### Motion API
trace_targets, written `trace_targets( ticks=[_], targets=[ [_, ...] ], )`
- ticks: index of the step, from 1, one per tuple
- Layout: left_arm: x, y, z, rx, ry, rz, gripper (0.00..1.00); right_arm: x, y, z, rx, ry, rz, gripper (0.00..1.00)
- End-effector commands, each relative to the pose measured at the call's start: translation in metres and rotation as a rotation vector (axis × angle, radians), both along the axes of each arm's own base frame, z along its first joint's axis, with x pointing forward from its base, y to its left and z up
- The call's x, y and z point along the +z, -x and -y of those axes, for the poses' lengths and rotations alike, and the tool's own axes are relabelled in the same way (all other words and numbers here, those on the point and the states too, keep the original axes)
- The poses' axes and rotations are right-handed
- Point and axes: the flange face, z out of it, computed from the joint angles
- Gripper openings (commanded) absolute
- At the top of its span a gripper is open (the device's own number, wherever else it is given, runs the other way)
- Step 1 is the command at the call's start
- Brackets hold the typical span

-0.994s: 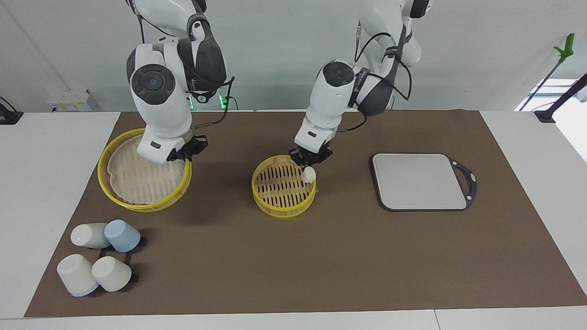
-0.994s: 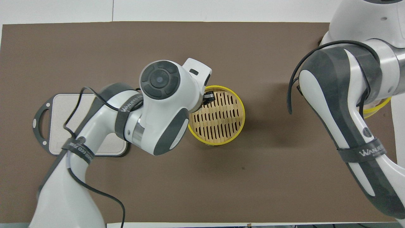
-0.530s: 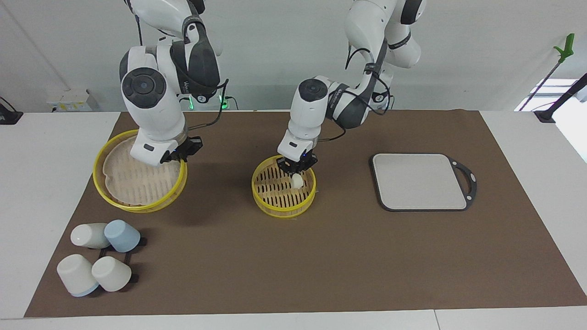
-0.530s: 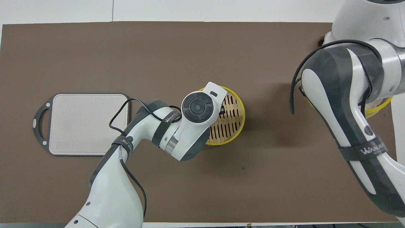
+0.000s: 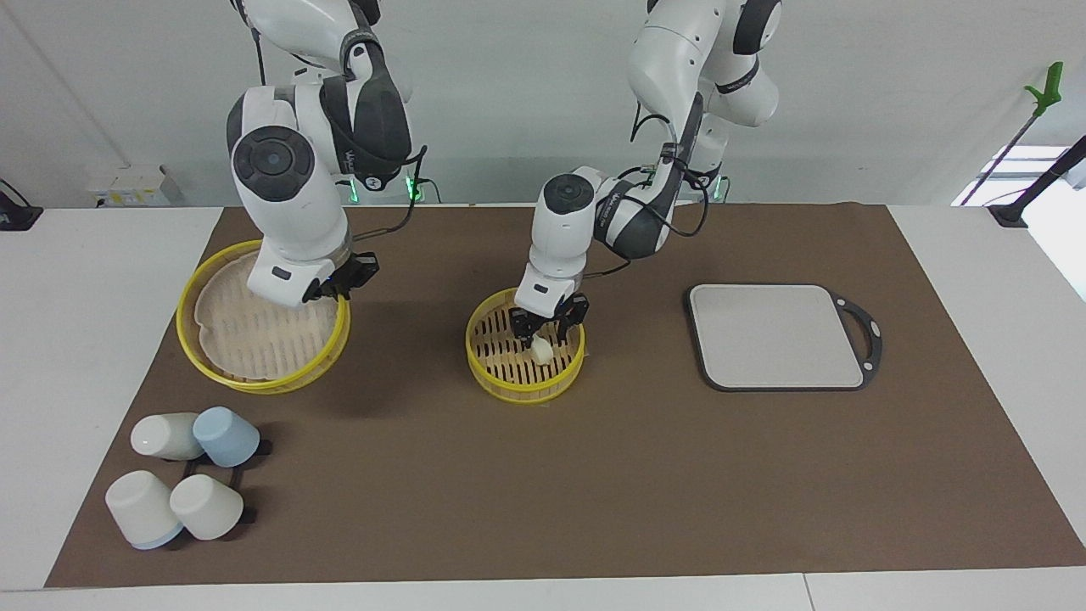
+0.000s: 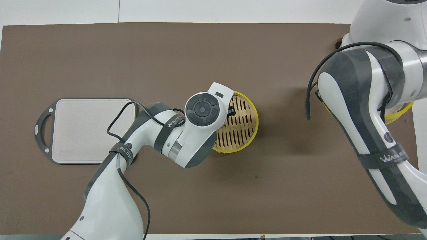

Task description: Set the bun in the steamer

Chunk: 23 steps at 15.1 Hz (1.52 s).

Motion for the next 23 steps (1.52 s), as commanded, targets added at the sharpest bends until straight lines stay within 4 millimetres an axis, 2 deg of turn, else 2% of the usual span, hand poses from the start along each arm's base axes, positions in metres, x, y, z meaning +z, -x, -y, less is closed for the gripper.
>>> trace_targets(
  ticks=[1,2,3,4,5,6,7,8,10,11,12,14,17,18,20,23],
  targets=[
    [0.077,-0.002,-0.06,0.019,-0.028,-0.03,1.0,0.006,0.002,-0.01,0.007,-0.022,0.041,0.0],
    [0.101,-0.009,-0.09,0.02,-0.03,-0.044,1.0,0.006,0.002,-0.017,-0.01,-0.044,0.051,0.0],
    [0.124,-0.012,-0.119,0.023,-0.021,-0.068,1.0,0.007,0.003,-0.034,-0.042,-0.093,0.064,0.0],
    [0.145,-0.014,-0.152,0.011,-0.014,-0.084,1.0,0.01,0.005,-0.061,-0.071,-0.128,0.093,0.0],
    [0.163,-0.018,-0.19,-0.022,-0.019,-0.104,1.0,0.007,0.011,-0.099,-0.095,-0.143,0.133,0.0],
    [0.177,-0.021,-0.229,-0.037,-0.017,-0.129,1.0,0.006,0.014,-0.127,-0.123,-0.157,0.174,0.0],
    [0.191,-0.023,-0.269,-0.047,-0.013,-0.134,1.0,0.004,0.024,-0.168,-0.142,-0.169,0.218,0.0],
    [0.198,-0.026,-0.301,-0.061,-0.01,-0.134,1.0,-0.003,0.037,-0.214,-0.169,-0.183,0.252,0.0],
    [0.21,-0.031,-0.363,-0.142,-0.002,-0.149,1.0,-0.023,0.052,-0.274,-0.208,-0.206,0.295,0.0],
    [0.214,-0.031,-0.382,-0.189,0.002,-0.157,1.0,-0.038,0.058,-0.296,-0.207,-0.209,0.303,0.0],
    [0.219,-0.031,-0.402,-0.228,0.006,-0.157,1.0,-0.055,0.057,-0.309,-0.207,-0.209,0.316,0.0],
    [0.228,-0.029,-0.422,-0.252,0.002,-0.157,1.0,-0.072,0.054,-0.316,-0.209,-0.216,0.33,0.0],
    [0.233,-0.028,-0.431,-0.245,-0.029,-0.161,1.0,-0.098,0.061,-0.321,-0.201,-0.216,0.328,0.0],
    [0.236,-0.026,-0.431,-0.25,-0.048,-0.163,1.0,-0.104,0.063,-0.321,-0.2,-0.212,0.324,0.0],
    [0.247,-0.027,-0.431,-0.256,-0.072,-0.166,1.0,-0.113,0.075,-0.334,-0.195,-0.218,0.321,0.0],
    [0.263,-0.034,-0.426,-0.273,-0.116,-0.174,1.0,-0.117,0.081,-0.337,-0.256,-0.221,0.317,0.0]
  ],
)
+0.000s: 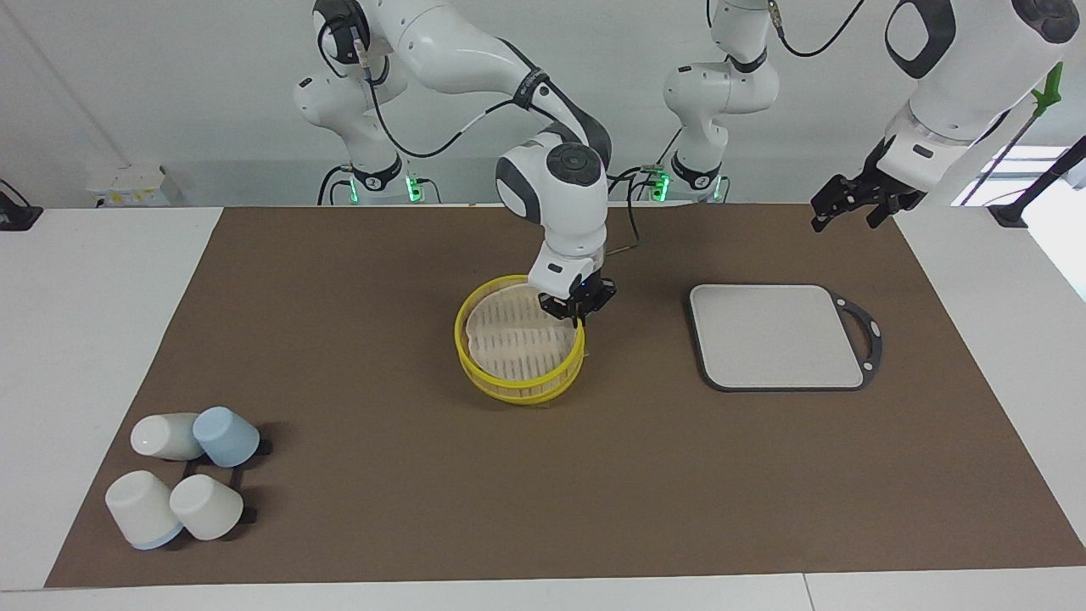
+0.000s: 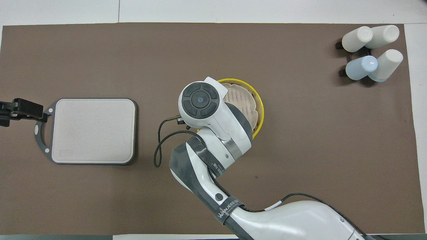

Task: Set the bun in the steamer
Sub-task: 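Lower the lid onto the steamer with the right gripper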

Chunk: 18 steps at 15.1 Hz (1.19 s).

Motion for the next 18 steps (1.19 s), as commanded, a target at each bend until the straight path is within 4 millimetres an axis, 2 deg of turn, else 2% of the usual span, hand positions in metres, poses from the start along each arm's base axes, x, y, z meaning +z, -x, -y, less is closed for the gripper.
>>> trace_targets(
  ticks=[1,4,8,10,14,16,18],
  targets=[
    [0.017,-0.008,0.003,-0.029,-0.043,-0.015,1.0,0.002,0.009,0.003,-0.036,-0.015,0.002,0.0],
    [0.018,-0.008,0.012,-0.049,-0.048,-0.017,1.0,-0.001,0.011,0.005,-0.038,-0.01,-0.004,0.0],
    [0.019,-0.009,0.015,-0.053,-0.045,-0.009,1.0,-0.006,0.021,0.003,-0.038,-0.001,-0.019,0.0],
    [0.02,-0.008,0.016,-0.057,-0.043,-0.006,1.0,-0.005,0.03,-0.006,-0.054,0.0,-0.021,0.0],
    [0.024,-0.006,0.015,-0.055,-0.038,0.003,1.0,-0.008,0.029,-0.002,-0.062,0.004,-0.025,0.0],
    [0.023,-0.007,0.012,-0.057,-0.032,0.004,1.0,-0.009,0.03,-0.001,-0.06,0.009,-0.029,0.99],
    [0.023,-0.007,0.012,-0.062,-0.029,0.006,1.0,-0.005,0.036,-0.009,-0.043,0.014,-0.017,1.0]
  ],
)
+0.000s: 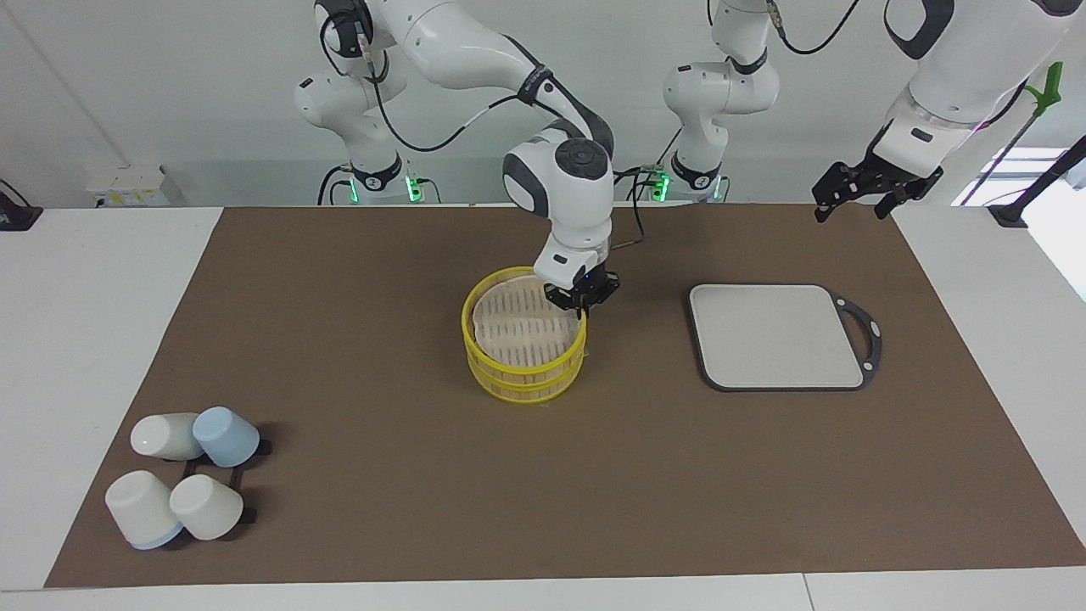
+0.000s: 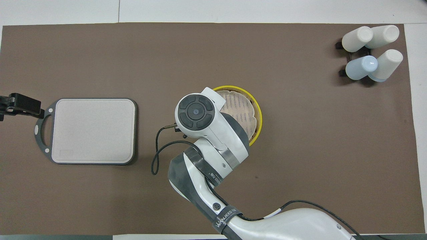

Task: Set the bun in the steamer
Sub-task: 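Lower the lid onto the steamer with the right gripper, then open the right gripper and lift it off the lid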

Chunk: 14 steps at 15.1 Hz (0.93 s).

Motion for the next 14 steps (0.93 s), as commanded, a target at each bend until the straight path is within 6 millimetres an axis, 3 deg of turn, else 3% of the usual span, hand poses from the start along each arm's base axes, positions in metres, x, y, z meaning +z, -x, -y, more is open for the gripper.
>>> trace_targets(
  ticks=[1,3,4,7,8,11,13,14],
  targets=[
    [0.003,-0.001,-0.002,-0.021,-0.007,-0.001,1.0,0.011,0.015,-0.007,-0.004,0.002,0.013,1.0],
    [0.004,-0.001,-0.003,-0.023,-0.006,0.007,1.0,0.043,-0.007,0.008,-0.015,0.005,0.058,1.0],
    [0.004,-0.001,-0.003,-0.035,-0.005,0.007,1.0,0.064,-0.024,0.036,-0.044,0.014,0.08,1.0],
    [0.001,0.0,-0.002,-0.05,-0.002,0.006,1.0,0.125,-0.056,0.135,-0.085,0.033,0.076,1.0],
    [0.0,0.0,-0.002,-0.051,-0.002,0.006,1.0,0.144,-0.063,0.18,-0.084,0.051,0.054,1.0],
    [0.0,-0.001,-0.002,-0.052,-0.002,0.006,1.0,0.176,-0.064,0.303,0.028,0.096,-0.062,1.0],
    [0.0,0.0,-0.002,-0.052,0.0,0.008,1.0,0.189,-0.06,0.359,0.025,0.094,-0.102,1.0],
    [0.0,0.0,-0.001,-0.052,0.013,0.009,1.0,0.191,-0.054,0.369,0.036,0.096,-0.126,1.0]
  ],
)
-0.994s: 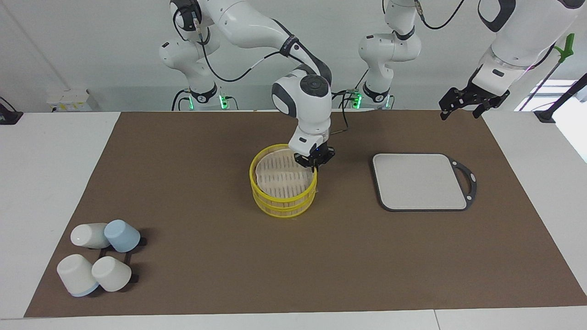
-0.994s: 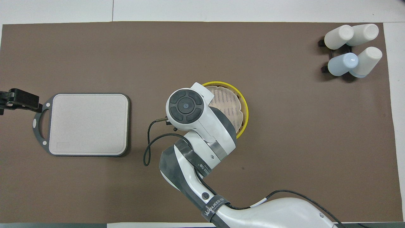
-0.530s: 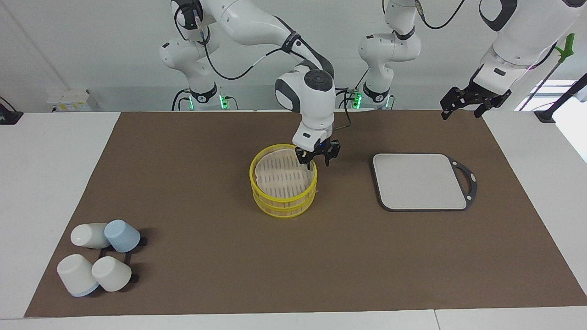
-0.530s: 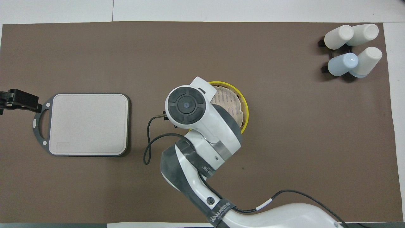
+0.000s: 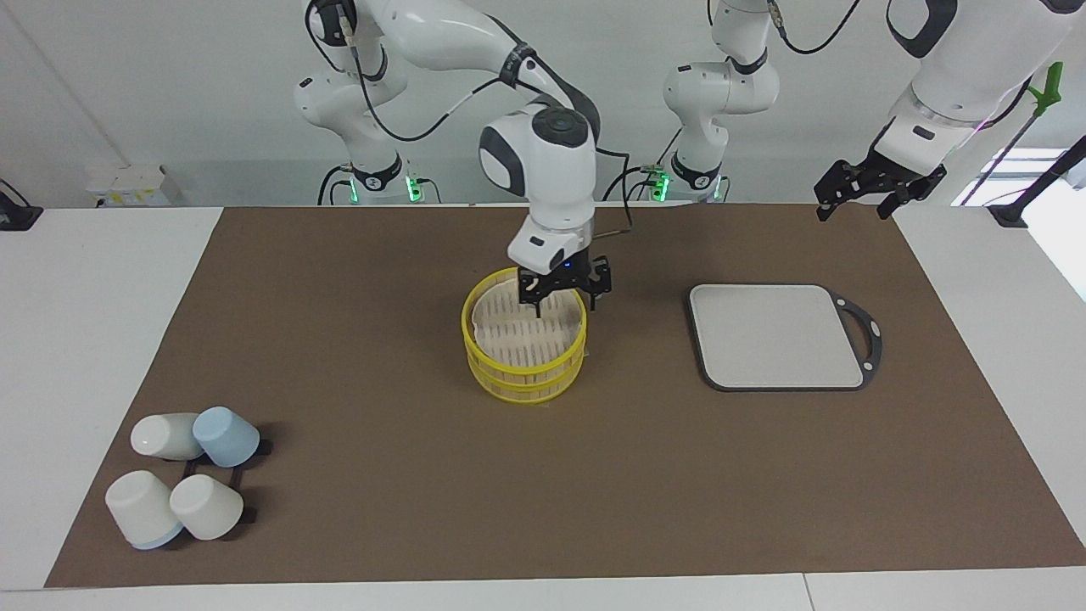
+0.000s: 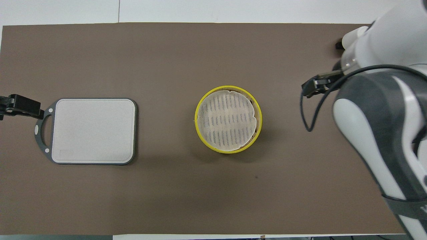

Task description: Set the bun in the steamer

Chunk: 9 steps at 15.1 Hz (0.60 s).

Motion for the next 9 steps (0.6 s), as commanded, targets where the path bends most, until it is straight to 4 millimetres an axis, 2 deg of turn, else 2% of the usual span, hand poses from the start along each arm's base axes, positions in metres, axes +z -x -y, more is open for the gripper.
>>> trace_targets(
  ticks=[1,4,7,9],
  targets=[
    [0.0,0.0,0.001,-0.012,0.024,0.01,1.0,-0.001,0.017,0.023,0.039,-0.002,-0.06,1.0],
    [-0.002,0.0,0.0,-0.009,0.036,0.007,1.0,0.002,0.017,0.049,-0.001,-0.005,-0.053,1.0],
    [-0.004,-0.001,0.001,-0.009,0.045,0.008,1.0,0.007,0.016,0.055,-0.014,-0.005,-0.039,1.0],
    [-0.004,-0.001,0.001,-0.009,0.045,0.008,1.0,0.03,0.032,0.062,-0.021,-0.01,-0.014,1.0]
  ],
)
